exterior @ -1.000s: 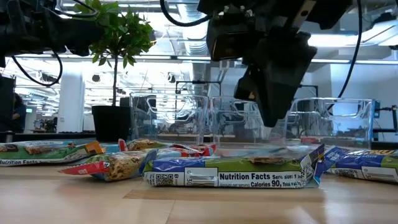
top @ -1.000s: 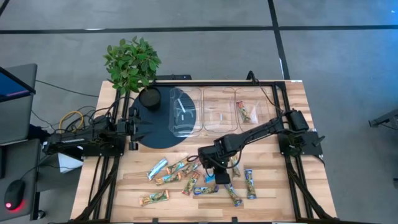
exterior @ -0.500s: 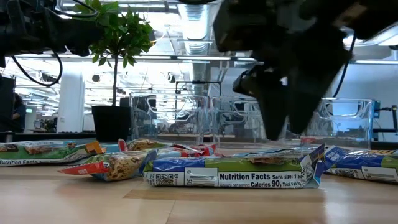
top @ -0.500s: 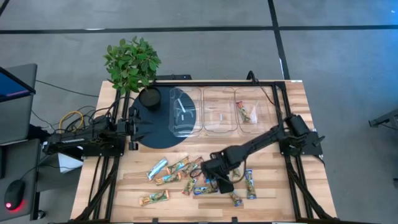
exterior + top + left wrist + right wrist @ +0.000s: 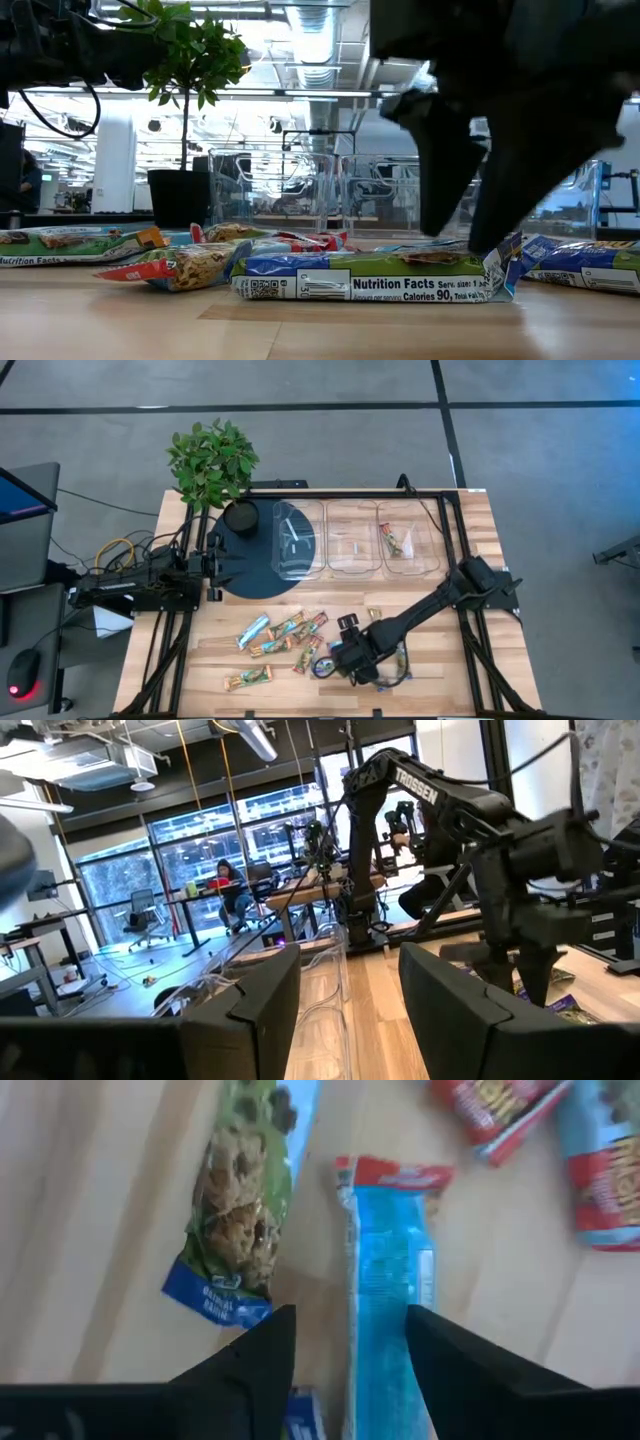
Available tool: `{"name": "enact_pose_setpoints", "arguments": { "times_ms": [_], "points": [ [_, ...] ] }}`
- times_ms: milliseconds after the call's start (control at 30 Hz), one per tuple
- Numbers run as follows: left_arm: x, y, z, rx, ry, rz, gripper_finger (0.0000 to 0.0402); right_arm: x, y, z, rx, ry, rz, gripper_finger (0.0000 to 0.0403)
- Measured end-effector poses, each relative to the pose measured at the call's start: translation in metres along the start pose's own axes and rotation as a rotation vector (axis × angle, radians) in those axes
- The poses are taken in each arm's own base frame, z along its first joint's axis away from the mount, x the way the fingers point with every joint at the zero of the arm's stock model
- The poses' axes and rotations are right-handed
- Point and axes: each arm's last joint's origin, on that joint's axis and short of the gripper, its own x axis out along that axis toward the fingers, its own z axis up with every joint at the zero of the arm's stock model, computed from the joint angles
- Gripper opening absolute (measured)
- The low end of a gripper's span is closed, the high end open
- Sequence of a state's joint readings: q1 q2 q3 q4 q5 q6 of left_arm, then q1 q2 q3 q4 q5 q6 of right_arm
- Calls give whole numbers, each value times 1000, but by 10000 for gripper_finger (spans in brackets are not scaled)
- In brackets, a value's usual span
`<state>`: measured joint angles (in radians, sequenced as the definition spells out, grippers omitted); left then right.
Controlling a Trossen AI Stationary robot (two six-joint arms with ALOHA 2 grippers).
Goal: Pick and place Granola Bars by type
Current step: Put the red granola bar into the right transparent bin
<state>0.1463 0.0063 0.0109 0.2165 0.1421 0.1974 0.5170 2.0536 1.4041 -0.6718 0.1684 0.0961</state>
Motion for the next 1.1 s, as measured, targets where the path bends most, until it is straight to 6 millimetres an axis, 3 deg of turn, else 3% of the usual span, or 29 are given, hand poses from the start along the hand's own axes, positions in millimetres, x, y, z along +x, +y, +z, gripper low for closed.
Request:
{"name": "enact_pose_setpoints", "arguments": {
  "times_ms": [333,533,900,1000,1100],
  "points": [
    [0,0,0,1,0,0,167,12,-3,-4,33,51,-56,189],
    [0,0,0,1,1,0,167,3,-10,-6,106,57,-55,135],
    [0,0,0,2,1,1,167,-42,-36,1,197,-60,30,19],
    [0,0,0,1,1,0,167,-39,-34,1,154,-54,55,20],
    [0,0,0,1,1,0,167,-30,-29,2,148,-44,83,52]
  ]
}}
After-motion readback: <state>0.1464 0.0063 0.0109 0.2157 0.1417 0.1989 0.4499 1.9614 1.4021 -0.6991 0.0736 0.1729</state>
